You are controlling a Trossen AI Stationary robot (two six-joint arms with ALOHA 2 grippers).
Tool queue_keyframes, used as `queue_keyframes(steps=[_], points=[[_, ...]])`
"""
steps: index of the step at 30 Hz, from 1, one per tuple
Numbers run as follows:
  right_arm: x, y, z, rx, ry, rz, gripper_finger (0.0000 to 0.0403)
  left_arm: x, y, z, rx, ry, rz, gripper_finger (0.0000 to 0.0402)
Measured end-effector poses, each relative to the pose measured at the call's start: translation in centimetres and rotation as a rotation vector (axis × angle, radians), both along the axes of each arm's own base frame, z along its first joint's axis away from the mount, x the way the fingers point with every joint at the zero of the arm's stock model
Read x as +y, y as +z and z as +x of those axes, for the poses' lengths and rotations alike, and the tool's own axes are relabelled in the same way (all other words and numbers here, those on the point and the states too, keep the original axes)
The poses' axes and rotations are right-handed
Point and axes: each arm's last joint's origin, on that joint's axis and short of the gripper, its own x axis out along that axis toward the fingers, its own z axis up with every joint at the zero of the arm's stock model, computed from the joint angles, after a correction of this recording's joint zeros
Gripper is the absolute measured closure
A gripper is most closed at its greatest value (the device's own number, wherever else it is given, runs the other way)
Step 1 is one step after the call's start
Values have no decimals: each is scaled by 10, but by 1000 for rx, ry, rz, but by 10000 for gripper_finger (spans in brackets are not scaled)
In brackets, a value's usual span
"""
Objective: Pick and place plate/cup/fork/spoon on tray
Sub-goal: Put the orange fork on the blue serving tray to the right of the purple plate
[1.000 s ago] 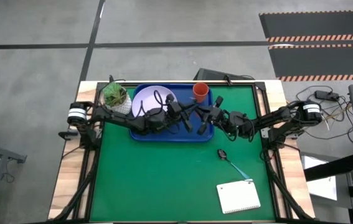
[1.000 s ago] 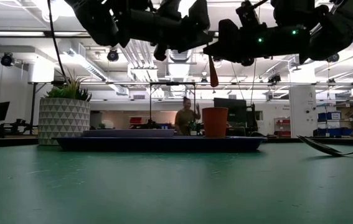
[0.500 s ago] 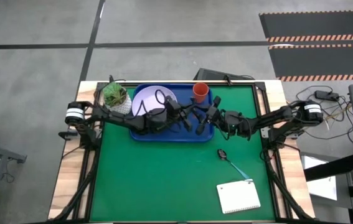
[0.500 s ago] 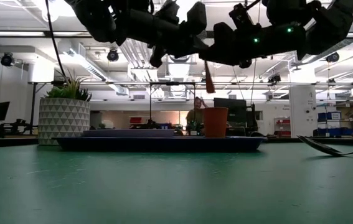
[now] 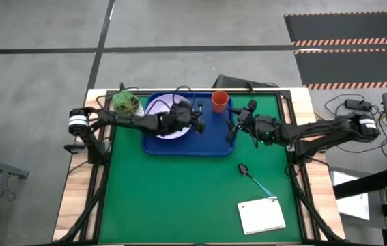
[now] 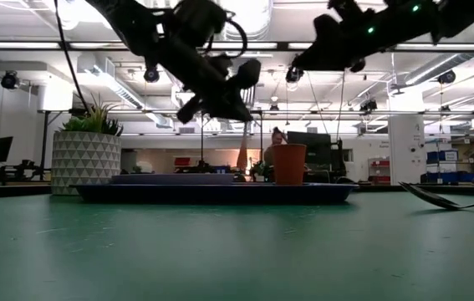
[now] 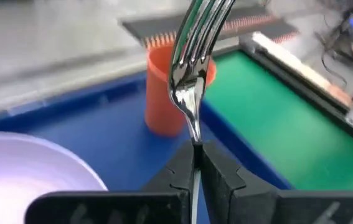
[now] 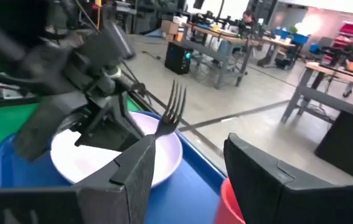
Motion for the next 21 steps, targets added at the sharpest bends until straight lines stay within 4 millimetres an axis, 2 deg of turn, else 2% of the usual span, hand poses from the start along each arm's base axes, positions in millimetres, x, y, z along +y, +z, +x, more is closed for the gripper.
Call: queue_keyframes(steps=[4,6,9,12,17,21], points=[[1,13,-19,-17,-5,44,224,27,6,-4,-2,-83,-200,401],[2,17,-27,-21,-8,59,226,37,14,-6,11,-71,-231,401],[2,21,-37,-23,-9,71,230,49,20,-14,130,-15,-257,401],[3,20,-42,-11,-9,71,233,52,25,-20,227,31,-323,402],[3,19,-44,7,-17,59,238,48,29,-20,126,44,-510,401],[3,17,-44,34,-16,53,241,52,20,-23,103,71,-606,401]])
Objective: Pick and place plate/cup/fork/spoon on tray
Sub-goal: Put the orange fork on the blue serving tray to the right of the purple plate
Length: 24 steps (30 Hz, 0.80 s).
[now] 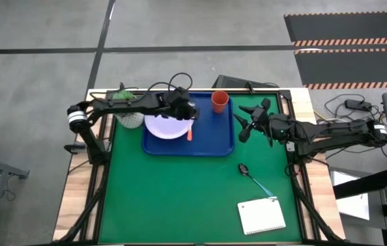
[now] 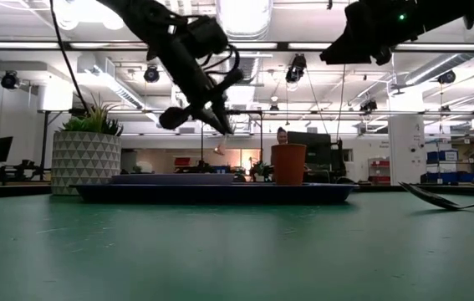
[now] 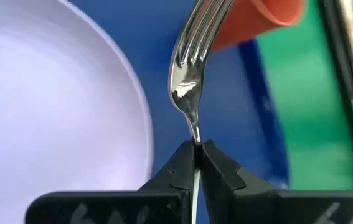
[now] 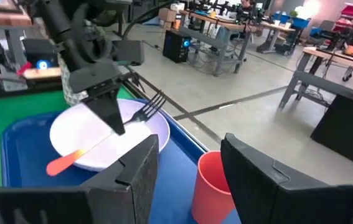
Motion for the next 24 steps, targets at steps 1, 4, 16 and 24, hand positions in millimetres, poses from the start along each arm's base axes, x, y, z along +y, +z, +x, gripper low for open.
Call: queue_keyframes(steps=[1,4,16,24], points=[[0,-1,0,12,1,-5,241,2,-2,-1,8,9,-1,401],[0,-2,-2,41,2,-14,241,6,-7,1,4,33,22,401],[0,3,-7,18,-14,-20,253,8,-40,54,-115,-63,-69,401],[0,1,-8,37,-13,-24,261,12,-58,69,-104,-79,-57,401]])
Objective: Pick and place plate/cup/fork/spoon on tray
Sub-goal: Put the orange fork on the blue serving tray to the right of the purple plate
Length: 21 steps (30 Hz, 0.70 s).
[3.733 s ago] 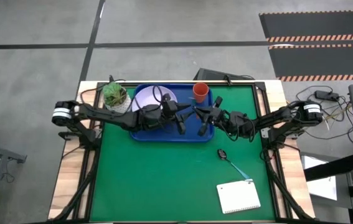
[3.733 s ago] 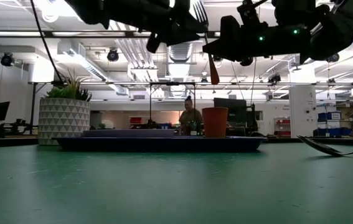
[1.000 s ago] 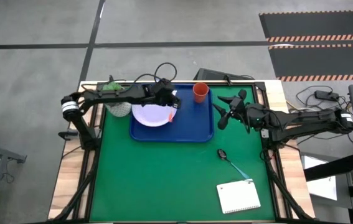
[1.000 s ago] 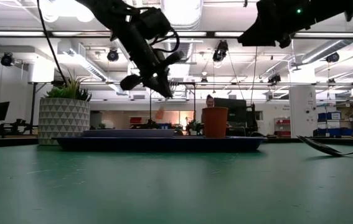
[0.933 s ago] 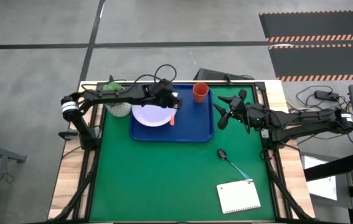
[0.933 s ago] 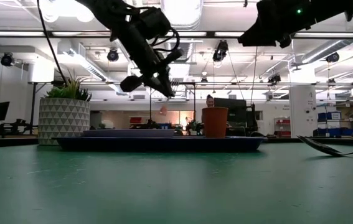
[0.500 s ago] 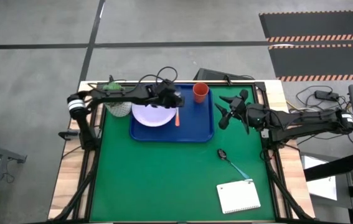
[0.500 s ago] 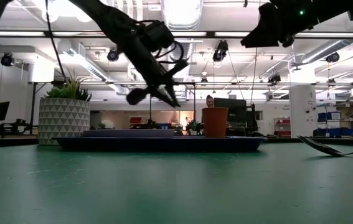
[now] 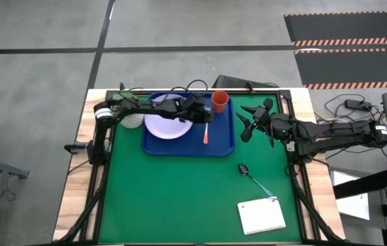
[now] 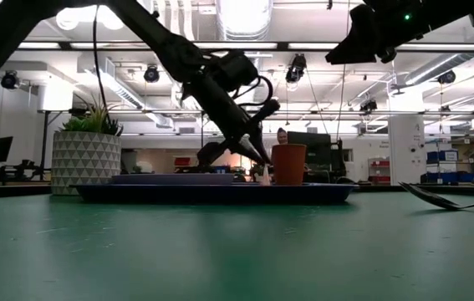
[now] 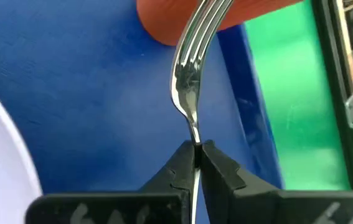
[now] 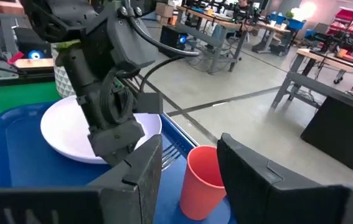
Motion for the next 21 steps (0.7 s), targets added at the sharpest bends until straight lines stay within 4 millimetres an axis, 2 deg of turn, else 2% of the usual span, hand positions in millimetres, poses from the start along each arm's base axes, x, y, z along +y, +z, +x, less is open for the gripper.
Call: queue_keyframes(steps=[17,21], points=[[0,0,0,-2,-1,7,259,-1,-7,-4,49,36,61,401],[0,0,0,-2,-1,6,259,-1,-12,-8,59,69,27,386]])
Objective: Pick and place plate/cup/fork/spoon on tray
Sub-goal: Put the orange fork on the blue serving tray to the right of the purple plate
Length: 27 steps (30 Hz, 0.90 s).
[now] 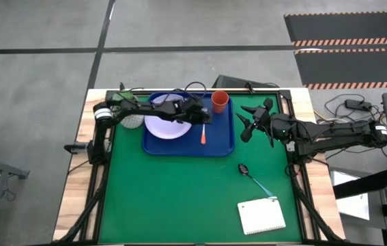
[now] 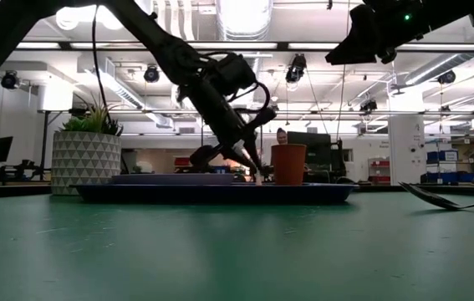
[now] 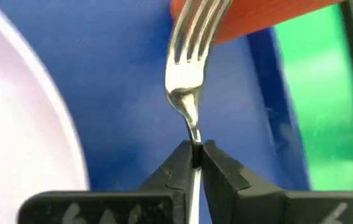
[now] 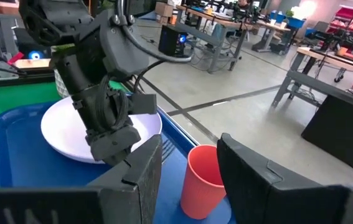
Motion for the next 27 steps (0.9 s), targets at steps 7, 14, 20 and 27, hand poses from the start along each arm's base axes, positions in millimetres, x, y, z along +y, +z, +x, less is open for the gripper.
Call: queue_keyframes(steps=[7,14,20,27], points=[[0,0,0,0,0,0,259,-1,-7,-4,18,6,-13,348],[0,0,0,4,0,0,259,-2,-3,-5,19,-65,19,331],[0,-1,0,9,1,1,259,-20,26,-5,13,-313,224,331],[0,-1,-1,18,4,0,264,-52,34,2,164,-690,664,349]])
